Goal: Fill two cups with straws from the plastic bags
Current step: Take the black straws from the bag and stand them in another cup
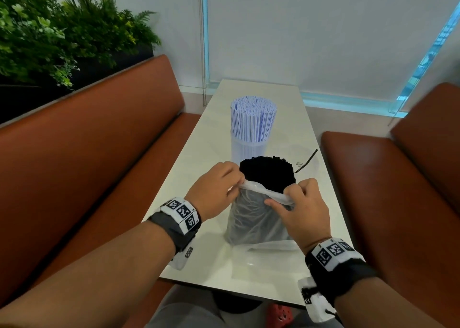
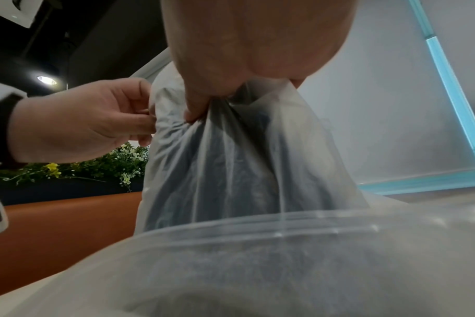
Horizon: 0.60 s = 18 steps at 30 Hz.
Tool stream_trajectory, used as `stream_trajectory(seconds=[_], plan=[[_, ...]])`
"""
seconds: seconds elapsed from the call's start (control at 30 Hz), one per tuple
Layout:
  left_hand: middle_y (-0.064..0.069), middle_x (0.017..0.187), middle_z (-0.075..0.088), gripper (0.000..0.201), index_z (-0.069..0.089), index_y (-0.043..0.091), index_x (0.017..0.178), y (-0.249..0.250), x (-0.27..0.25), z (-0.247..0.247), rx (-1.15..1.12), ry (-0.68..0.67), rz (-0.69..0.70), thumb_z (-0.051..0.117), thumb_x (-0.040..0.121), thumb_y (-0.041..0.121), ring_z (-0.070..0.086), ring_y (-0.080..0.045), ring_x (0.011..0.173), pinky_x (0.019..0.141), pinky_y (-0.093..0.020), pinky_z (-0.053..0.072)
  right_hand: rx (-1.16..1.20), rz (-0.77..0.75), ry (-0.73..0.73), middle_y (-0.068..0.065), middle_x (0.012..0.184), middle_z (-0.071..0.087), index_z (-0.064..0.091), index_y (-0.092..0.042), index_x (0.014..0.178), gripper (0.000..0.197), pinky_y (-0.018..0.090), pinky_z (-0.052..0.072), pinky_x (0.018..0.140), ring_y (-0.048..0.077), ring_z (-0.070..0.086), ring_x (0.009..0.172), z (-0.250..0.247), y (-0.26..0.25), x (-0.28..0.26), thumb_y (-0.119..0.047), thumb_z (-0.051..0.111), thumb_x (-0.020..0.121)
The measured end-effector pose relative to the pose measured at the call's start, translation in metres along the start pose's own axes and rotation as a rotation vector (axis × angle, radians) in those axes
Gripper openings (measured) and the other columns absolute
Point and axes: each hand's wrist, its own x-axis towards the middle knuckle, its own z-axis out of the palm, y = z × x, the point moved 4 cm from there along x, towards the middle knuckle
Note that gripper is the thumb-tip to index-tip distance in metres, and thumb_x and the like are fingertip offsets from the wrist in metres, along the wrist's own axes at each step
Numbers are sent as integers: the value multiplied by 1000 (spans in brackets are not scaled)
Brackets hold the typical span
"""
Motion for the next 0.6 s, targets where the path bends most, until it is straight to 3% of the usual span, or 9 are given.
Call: stream_trajectory(seconds=[0.1, 0.17, 0.27, 0.4, 0.53, 0.6], plan=[[0, 109, 53, 13, 57, 18, 105, 1, -8, 3, -7, 1, 30, 57, 91, 18, 54, -21, 91, 63, -40, 54, 47, -21, 2, -15, 95, 26, 60, -24, 87, 36, 28, 47, 48, 13, 45, 65, 1, 1, -6, -38, 88, 69], [4, 114, 51, 19, 55, 24, 107, 3, -10, 3, -38, 4, 17, 62, 90, 31, 54, -18, 95, 68, -35, 55, 89, -42, 8, -15, 98, 28, 62, -27, 92, 36, 29, 50, 50, 12, 45, 69, 2, 2, -10, -28, 91, 70], [6, 110, 52, 32, 59, 25, 102, 9, -10, 2, -69, 31, -49, 70, 83, 49, 53, -15, 94, 76, -27, 51, 78, -68, -3, -9, 96, 32, 69, -22, 85, 26, 28, 48, 50, 15, 45, 70, 5, 4, -12, -19, 90, 72], [-3, 98, 60, 12, 64, 15, 80, 22, -11, 8, 66, 76, 0, 65, 83, 26, 53, -24, 85, 67, -42, 48, 20, -104, 2, 0, 82, 39, 72, -20, 81, 21, 35, 45, 48, 23, 43, 65, 6, 4, -12, -16, 90, 71], [-5, 98, 61, 9, 64, 14, 76, 24, -19, 15, 80, 74, 18, 64, 81, 23, 54, -28, 85, 66, -42, 47, 34, -143, 0, 3, 83, 46, 75, -20, 89, 23, 36, 47, 56, 23, 47, 69, 3, 8, -16, -29, 88, 72], [-6, 97, 61, 9, 64, 14, 76, 21, -25, 19, 89, 40, 2, 69, 79, 20, 55, -29, 84, 66, -44, 49, 52, -132, -5, 4, 88, 51, 73, -20, 101, 35, 40, 51, 63, 23, 52, 75, 2, 9, -20, -22, 90, 71]])
